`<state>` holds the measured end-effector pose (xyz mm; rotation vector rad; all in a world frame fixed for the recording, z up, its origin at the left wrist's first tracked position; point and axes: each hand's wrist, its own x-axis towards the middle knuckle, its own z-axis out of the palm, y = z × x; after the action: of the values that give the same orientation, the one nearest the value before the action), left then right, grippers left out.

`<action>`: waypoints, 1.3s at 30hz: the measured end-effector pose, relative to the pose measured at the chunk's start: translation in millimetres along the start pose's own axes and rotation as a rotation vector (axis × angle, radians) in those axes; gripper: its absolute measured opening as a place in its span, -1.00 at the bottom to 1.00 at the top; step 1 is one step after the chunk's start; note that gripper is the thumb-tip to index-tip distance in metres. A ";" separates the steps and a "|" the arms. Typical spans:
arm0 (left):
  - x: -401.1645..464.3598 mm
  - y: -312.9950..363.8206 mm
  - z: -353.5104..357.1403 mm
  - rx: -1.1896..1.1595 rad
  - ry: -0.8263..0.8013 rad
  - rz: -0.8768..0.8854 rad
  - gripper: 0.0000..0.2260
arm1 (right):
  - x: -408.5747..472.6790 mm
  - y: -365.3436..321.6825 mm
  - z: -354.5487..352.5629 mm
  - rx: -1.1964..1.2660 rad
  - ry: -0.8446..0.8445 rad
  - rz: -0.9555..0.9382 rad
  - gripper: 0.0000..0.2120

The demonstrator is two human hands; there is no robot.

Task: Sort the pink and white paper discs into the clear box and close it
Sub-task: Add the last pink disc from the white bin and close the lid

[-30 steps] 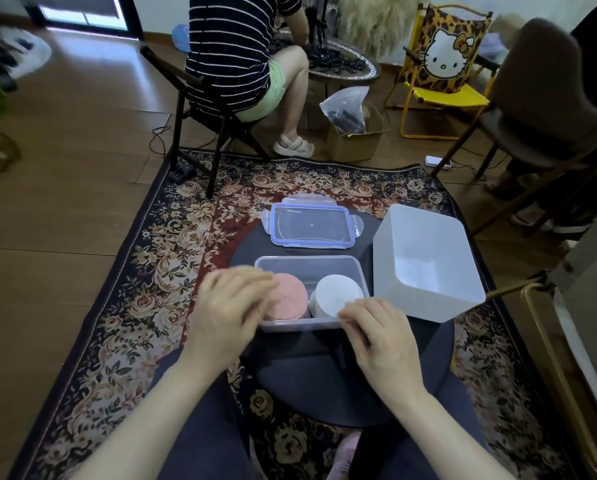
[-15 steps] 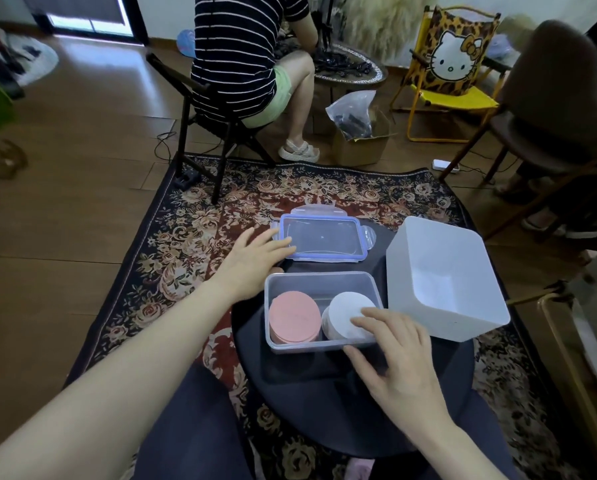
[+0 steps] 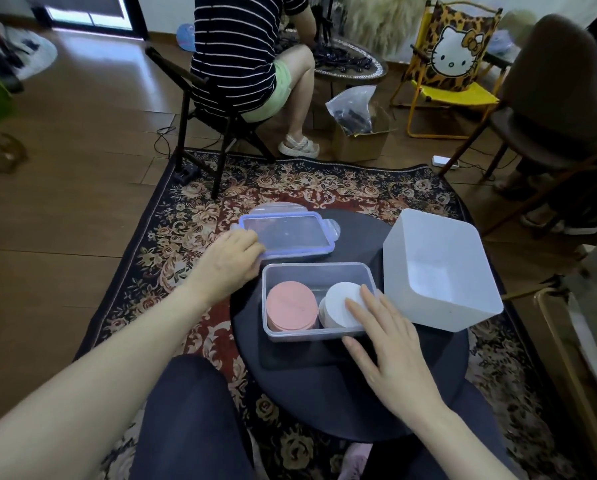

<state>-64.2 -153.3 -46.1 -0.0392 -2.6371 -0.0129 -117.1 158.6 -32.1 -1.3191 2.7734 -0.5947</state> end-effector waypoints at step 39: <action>-7.4 98.1 -95.8 -1.493 0.089 -1.404 -0.65 | 16.8 -43.9 -48.0 1.368 0.197 0.639 -0.86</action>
<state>-8.5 -57.0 34.4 1.1580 -1.4284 -2.1552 -103.5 136.9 30.0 -0.0753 1.7677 -1.9765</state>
